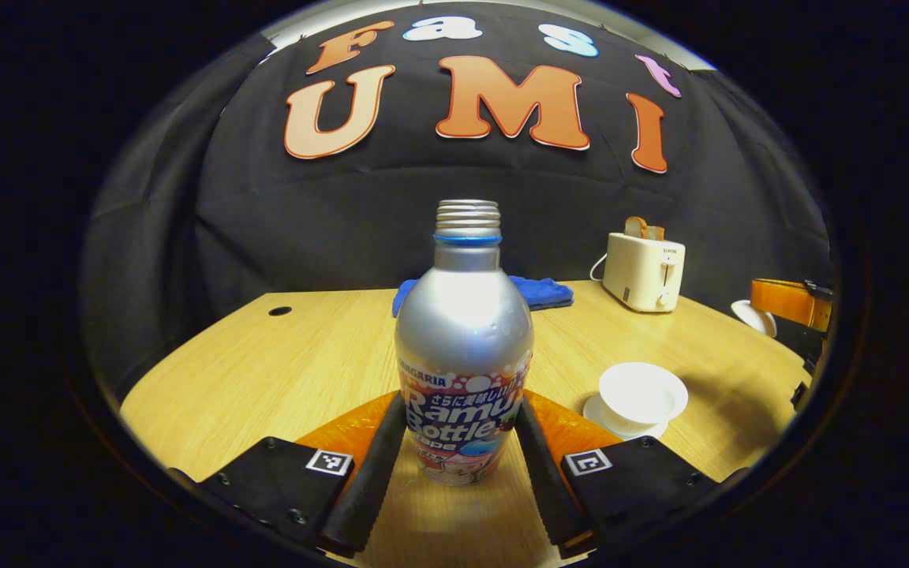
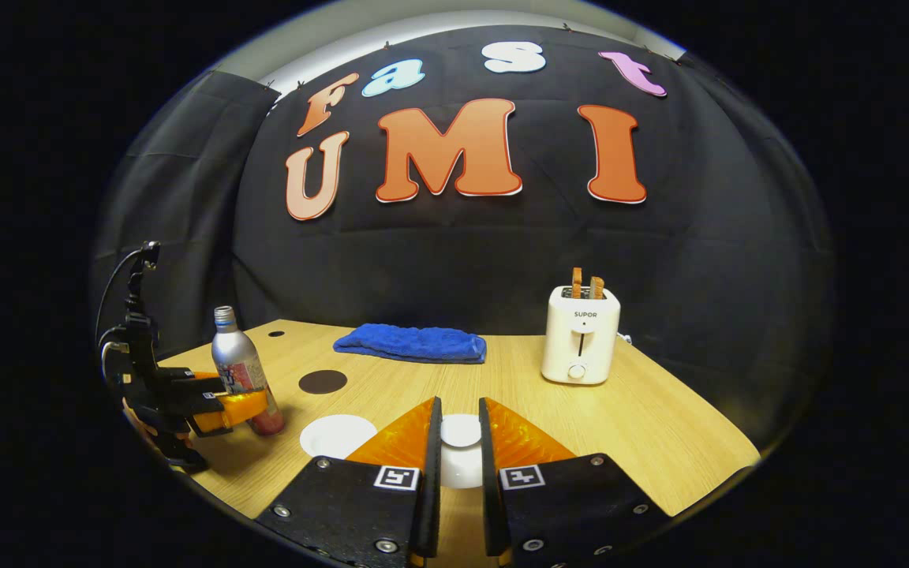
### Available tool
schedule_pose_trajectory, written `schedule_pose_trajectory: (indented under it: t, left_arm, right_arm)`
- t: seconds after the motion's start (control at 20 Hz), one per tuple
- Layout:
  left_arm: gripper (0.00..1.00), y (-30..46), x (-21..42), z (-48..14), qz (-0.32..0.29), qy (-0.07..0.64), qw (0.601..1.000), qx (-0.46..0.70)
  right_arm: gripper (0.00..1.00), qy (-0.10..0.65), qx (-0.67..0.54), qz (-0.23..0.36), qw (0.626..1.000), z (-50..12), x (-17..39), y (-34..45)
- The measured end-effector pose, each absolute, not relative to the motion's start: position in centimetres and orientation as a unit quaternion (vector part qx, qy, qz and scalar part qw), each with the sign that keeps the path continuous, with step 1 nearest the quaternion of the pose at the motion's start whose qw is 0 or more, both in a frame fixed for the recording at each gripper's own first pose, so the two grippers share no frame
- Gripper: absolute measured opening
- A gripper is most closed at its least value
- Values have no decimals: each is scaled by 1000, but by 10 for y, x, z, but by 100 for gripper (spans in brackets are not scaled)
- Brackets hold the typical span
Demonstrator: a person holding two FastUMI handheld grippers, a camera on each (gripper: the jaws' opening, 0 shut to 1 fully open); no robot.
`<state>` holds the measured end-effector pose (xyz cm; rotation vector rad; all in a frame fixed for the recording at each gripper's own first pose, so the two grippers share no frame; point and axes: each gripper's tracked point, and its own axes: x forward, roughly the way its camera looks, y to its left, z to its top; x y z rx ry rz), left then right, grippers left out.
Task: Open the teacup lid with one hand, grasp the water bottle and pour water into the teacup with the other hand; after pouring, place the water bottle on the coaster and then close the teacup lid.
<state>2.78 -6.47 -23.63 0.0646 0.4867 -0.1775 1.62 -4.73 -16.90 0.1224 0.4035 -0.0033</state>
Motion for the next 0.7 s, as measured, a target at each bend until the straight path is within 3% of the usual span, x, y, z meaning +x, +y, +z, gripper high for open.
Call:
schedule_pose_trajectory:
  t: [0.05,0.15,0.2,0.35,0.4,0.7]
  left_arm:
    - [79,-63,33,-233,-81,235,967,50]
    - [84,-60,36,-227,-77,228,966,98]
    - [77,-59,37,-223,-75,224,964,124]
    - [84,-62,46,-211,-75,205,953,209]
    - [77,-63,47,-210,-77,202,946,241]
    - [80,-80,52,-209,-119,168,900,383]
  right_arm:
    - [23,200,61,-4,978,-169,14,-51]
    - [23,198,61,-10,978,-165,10,-59]
    - [23,196,61,-14,979,-164,8,-64]
    - [23,193,61,-25,979,-163,1,-77]
    - [23,192,62,-29,979,-162,-1,-81]
    - [23,185,59,-39,980,-155,-10,-98]
